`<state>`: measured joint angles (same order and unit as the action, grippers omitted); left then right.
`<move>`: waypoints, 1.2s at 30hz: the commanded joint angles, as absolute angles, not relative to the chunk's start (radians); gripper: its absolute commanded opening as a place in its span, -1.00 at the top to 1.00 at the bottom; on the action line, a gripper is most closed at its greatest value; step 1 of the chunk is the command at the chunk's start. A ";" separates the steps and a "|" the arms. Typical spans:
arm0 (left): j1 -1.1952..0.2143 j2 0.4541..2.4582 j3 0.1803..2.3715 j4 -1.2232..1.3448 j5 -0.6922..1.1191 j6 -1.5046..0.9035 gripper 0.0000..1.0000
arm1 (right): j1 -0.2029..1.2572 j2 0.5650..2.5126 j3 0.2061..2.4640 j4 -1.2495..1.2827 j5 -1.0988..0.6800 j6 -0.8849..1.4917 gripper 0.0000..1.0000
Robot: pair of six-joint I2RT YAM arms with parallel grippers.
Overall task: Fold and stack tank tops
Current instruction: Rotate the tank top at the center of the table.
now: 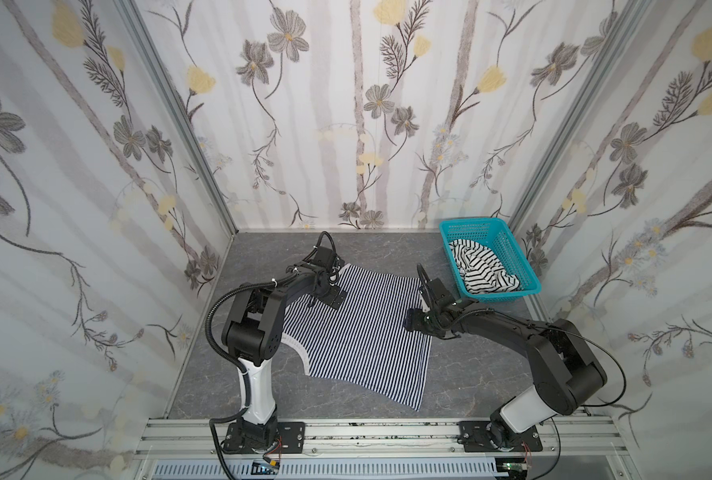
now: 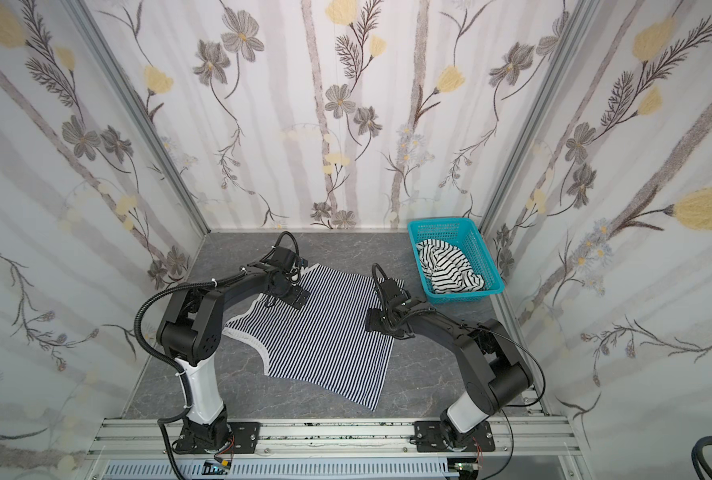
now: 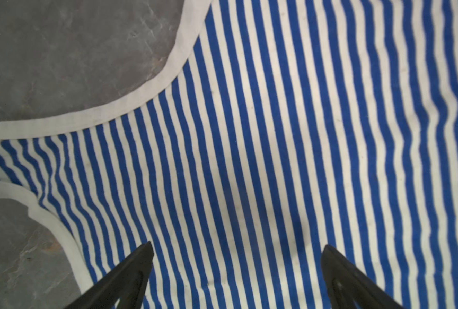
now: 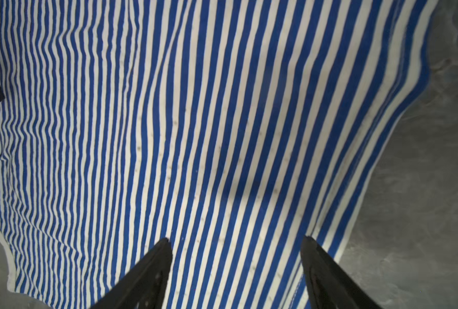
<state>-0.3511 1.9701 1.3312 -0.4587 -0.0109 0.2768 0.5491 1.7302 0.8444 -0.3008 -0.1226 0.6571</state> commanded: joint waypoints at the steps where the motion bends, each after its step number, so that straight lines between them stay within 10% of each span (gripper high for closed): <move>1: -0.348 1.983 1.332 -0.417 -0.090 0.290 -1.00 | 0.553 1.732 0.800 -0.136 -0.156 0.728 -0.54; 36: -0.260 1.933 1.186 -0.385 -0.197 0.246 -1.00 | 0.403 1.943 1.246 -0.400 -0.082 0.556 -0.51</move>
<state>-0.2592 1.9408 1.2160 -0.2729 -0.1768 0.2535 0.3946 1.9778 1.2488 -0.3794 -0.1005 0.5751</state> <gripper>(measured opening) 0.997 0.756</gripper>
